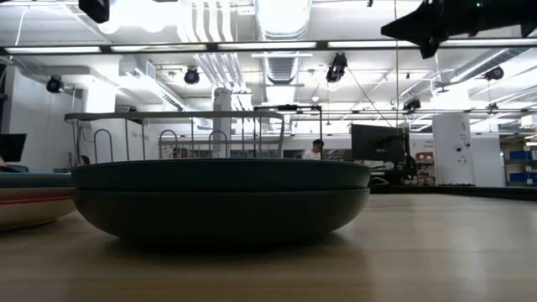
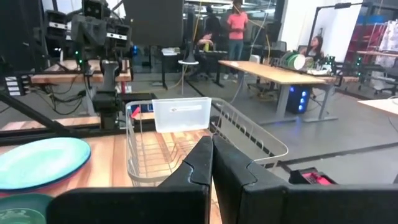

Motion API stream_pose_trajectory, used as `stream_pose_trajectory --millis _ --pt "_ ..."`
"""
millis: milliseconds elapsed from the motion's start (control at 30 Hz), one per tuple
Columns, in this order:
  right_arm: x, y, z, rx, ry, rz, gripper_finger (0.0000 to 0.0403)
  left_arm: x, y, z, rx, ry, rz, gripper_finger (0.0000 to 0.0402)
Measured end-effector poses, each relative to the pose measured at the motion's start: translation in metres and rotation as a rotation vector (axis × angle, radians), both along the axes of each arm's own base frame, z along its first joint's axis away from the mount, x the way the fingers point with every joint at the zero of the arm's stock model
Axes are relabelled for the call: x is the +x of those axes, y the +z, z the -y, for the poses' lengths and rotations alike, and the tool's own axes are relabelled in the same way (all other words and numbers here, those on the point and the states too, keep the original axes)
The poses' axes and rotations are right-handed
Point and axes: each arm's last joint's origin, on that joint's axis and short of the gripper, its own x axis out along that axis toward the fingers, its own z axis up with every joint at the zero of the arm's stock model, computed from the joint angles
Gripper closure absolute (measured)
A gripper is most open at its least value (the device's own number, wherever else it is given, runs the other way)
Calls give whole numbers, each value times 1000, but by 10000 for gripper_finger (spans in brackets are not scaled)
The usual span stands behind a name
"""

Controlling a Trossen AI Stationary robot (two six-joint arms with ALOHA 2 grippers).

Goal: Sort dishes
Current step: Put the light blue patterned plate into the dish rack

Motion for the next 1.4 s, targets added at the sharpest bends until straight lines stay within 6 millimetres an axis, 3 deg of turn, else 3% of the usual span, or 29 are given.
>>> stream_pose_trajectory --millis 233,500,733,833,1100,1400 --pt "8 12 2 -2 0 2 403 15 -11 0 -90 11 -188 401" --pt "15 22 5 -5 0 13 403 25 -28 0 -329 66 -594 401" --pt "22 20 7 2 -1 -10 403 31 -40 1 -425 152 -936 401" --pt "24 17 7 7 4 -26 403 39 -44 5 -448 109 -1040 401" --pt "19 16 5 -14 36 -60 403 66 -47 34 -437 -14 -1287 401" --pt "-5 20 -2 -44 11 -71 403 64 -32 89 -334 127 -1469 401"
